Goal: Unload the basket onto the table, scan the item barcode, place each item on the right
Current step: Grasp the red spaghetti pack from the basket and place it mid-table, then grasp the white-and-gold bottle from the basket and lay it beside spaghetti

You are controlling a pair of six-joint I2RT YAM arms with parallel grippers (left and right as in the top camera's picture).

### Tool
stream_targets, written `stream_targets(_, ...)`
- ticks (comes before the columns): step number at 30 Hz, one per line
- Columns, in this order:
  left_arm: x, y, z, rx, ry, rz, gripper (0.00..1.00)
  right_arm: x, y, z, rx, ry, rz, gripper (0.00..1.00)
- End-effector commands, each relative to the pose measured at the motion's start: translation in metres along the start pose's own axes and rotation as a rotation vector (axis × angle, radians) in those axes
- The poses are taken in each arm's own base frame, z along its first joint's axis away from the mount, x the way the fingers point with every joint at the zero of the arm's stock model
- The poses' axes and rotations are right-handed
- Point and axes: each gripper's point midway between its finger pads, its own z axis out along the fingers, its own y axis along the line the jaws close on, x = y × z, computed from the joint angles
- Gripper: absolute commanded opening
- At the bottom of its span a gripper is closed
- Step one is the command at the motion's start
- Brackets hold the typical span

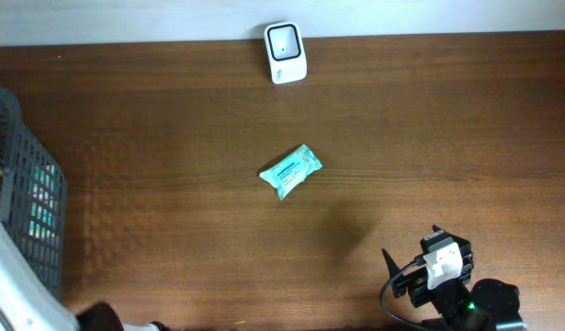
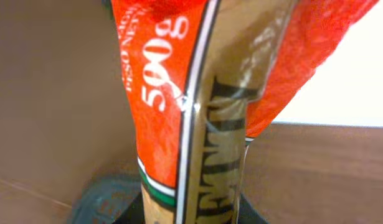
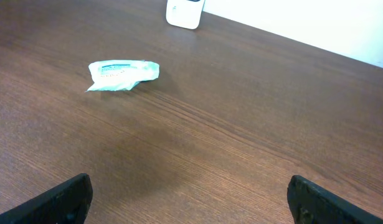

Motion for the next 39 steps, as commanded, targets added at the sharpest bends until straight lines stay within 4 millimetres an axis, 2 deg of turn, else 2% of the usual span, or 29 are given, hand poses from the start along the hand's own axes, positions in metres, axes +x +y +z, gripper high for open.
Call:
stream_targets(1,-0.041,-0.037,-0.05,0.095,-0.13,-0.098,0.0,-0.003,-0.001,-0.002,0.009,-0.01,0.001,0.99)
stream_targets(3,-0.028,-0.099,-0.044,0.292,-0.042,-0.161,0.0,-0.003,-0.001,-0.002,0.009,-0.01,0.001,0.99)
stream_targets(5,0.001,-0.162,-0.023,0.418,0.116,-0.199,0.0,-0.003,-0.001,-0.002,0.009,-0.01,0.001,0.99)
stream_targets(6,0.012,-0.182,-0.016,0.451,0.173,-0.209,0.0,-0.003,-0.001,-0.002,0.009,-0.01,0.002,0.98)
stream_targets(8,0.061,-0.258,0.007,0.567,0.377,-0.174,0.0,-0.003,-0.001,-0.002,0.009,-0.01,0.001,0.98)
stream_targets(10,0.101,-0.315,0.021,0.644,0.513,-0.107,0.0,-0.003,-0.001,-0.002,0.009,-0.01,0.001,0.99)
stream_targets(11,0.118,-0.335,0.026,0.661,0.568,-0.081,0.0,-0.003,-0.001,-0.002,0.009,-0.01,0.001,0.99)
stream_targets(14,0.189,-0.394,0.043,0.689,0.796,-0.05,0.0,-0.003,-0.001,-0.002,0.009,-0.01,0.001,0.99)
stream_targets(16,0.224,-0.431,0.045,0.766,0.909,-0.041,0.0,-0.003,-0.001,-0.002,0.009,-0.01,0.001,0.99)
stream_targets(19,0.263,-0.475,0.032,0.882,1.043,-0.03,0.0,-0.003,-0.001,-0.002,0.009,-0.01,0.001,0.99)
stream_targets(20,0.272,-0.482,0.029,0.89,1.066,-0.016,0.0,-0.003,-0.001,-0.002,0.009,-0.01,0.001,0.99)
stream_targets(22,0.291,-0.5,0.008,0.928,1.147,0.025,0.0,-0.003,-0.001,-0.002,0.009,-0.01,0.001,0.99)
stream_targets(24,0.298,-0.505,-0.011,0.924,1.184,0.086,0.01,-0.003,-0.001,-0.002,0.009,-0.01,0.002,0.99)
stream_targets(25,0.299,-0.51,-0.019,0.934,1.182,0.118,0.39,-0.003,-0.001,-0.002,0.009,-0.01,0.001,0.99)
stream_targets(26,0.299,-0.512,-0.022,0.94,1.18,0.128,0.98,-0.003,-0.001,-0.002,0.009,-0.01,0.001,0.99)
stream_targets(28,0.293,-0.508,-0.022,0.945,1.173,0.131,0.99,-0.003,-0.001,-0.002,0.009,-0.01,0.001,0.99)
stream_targets(29,0.28,-0.5,-0.018,0.947,1.155,0.124,0.99,-0.003,-0.001,-0.002,0.009,-0.01,0.001,0.98)
stream_targets(31,0.244,-0.475,-0.004,0.908,1.089,0.098,0.99,-0.003,-0.001,-0.002,0.009,-0.01,0.001,0.99)
stream_targets(32,0.219,-0.455,0.004,0.867,1.037,0.083,0.99,-0.003,-0.001,-0.002,0.009,-0.01,0.001,0.99)
stream_targets(34,0.155,-0.39,0.017,0.743,0.883,0.025,0.99,-0.003,-0.001,-0.002,0.009,-0.01,0.001,0.99)
stream_targets(35,0.139,-0.37,0.019,0.709,0.839,0.0,0.99,-0.003,-0.001,-0.002,0.009,-0.01,0.001,0.99)
stream_targets(36,0.11,-0.328,0.019,0.65,0.755,-0.057,0.99,-0.003,-0.001,-0.002,0.009,-0.01,0.001,0.99)
stream_targets(37,0.09,-0.293,0.017,0.606,0.688,-0.113,0.99,-0.003,-0.001,-0.002,0.009,-0.01,0.001,0.99)
stream_targets(39,0.06,-0.221,0.016,0.505,0.556,-0.231,0.99,-0.003,-0.001,-0.002,0.009,-0.01,0.001,0.99)
